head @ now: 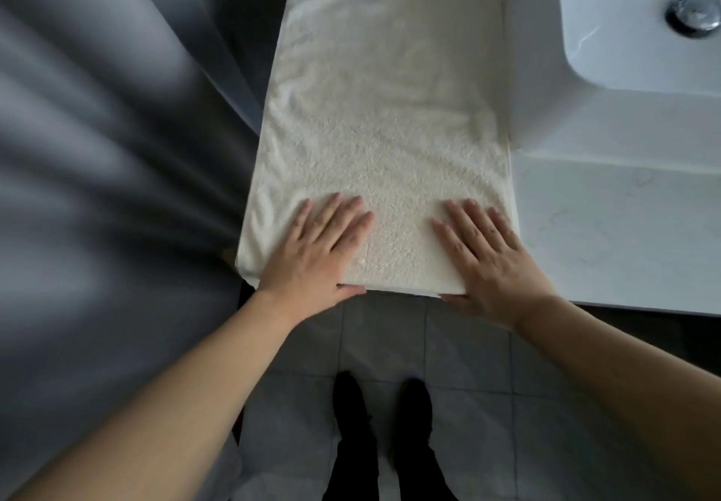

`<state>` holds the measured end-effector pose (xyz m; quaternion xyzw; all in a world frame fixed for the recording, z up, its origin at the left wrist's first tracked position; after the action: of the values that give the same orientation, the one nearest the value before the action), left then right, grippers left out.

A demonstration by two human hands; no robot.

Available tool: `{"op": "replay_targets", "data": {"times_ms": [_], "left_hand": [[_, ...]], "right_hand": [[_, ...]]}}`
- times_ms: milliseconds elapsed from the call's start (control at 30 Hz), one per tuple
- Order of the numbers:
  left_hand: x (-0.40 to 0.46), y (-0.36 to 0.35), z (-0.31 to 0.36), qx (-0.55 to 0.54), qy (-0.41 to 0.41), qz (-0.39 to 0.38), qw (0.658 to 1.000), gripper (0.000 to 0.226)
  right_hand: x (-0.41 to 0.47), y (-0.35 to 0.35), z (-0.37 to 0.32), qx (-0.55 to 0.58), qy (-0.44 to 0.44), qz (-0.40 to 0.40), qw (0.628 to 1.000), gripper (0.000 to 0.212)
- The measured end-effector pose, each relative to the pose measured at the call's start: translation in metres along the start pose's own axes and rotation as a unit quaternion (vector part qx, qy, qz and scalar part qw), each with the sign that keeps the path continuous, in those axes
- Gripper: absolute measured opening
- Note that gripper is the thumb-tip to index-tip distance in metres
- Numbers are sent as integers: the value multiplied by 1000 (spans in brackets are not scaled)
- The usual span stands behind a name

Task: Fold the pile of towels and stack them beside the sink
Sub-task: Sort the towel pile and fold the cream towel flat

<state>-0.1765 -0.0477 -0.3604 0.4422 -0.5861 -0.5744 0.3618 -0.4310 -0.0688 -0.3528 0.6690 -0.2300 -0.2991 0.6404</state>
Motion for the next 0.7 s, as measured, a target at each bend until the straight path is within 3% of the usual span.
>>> {"op": "replay_targets", "data": {"times_ms": [200,300,367,433,467,500,533,567,600,633,700], "left_hand": [[-34,0,-65,-70,94,7,993,127],[-45,-1,-77,-155,157,-18,975,124],[-53,-1,-74,-298,221,-24,928,116],[-62,1,-67,-438,300,-8,847,102],[-67,0,-65,-507,359,11,783,96],[-72,-2,-63,-592,426,30,684,89],[-77,-7,-60,-670,490,43,556,78],[-82,-12,-57,-722,537,40,434,63],[-85,-15,-53,-747,564,30,349,50],[-87,-16,-51,-754,580,12,310,43],[-90,-19,-48,-741,595,-22,312,37]], "right_hand": [[-7,3,2,-3,-32,-3,999,111],[-32,6,5,12,-145,-43,988,115],[-57,8,-7,25,-261,-46,964,109],[-72,11,-33,132,-408,9,903,103],[-72,13,-46,217,-486,64,844,99],[-69,13,-55,287,-550,119,775,94],[-63,13,-62,333,-595,164,713,89],[-56,14,-67,360,-624,188,668,86],[-49,15,-69,384,-642,198,634,84],[-42,13,-68,411,-652,212,600,83],[-34,13,-65,468,-673,271,505,83]]}}
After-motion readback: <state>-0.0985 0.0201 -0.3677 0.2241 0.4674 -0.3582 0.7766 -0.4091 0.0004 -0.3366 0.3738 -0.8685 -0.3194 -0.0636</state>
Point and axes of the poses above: each hand's wrist, its own x-axis towards the middle knuckle, its own y-axis out of the back of the hand, z = x × y, the point moved 4 cm from there along x, towards the middle knuckle, and after that the axes turned 5 degrees about y, right-handed, at the moved point
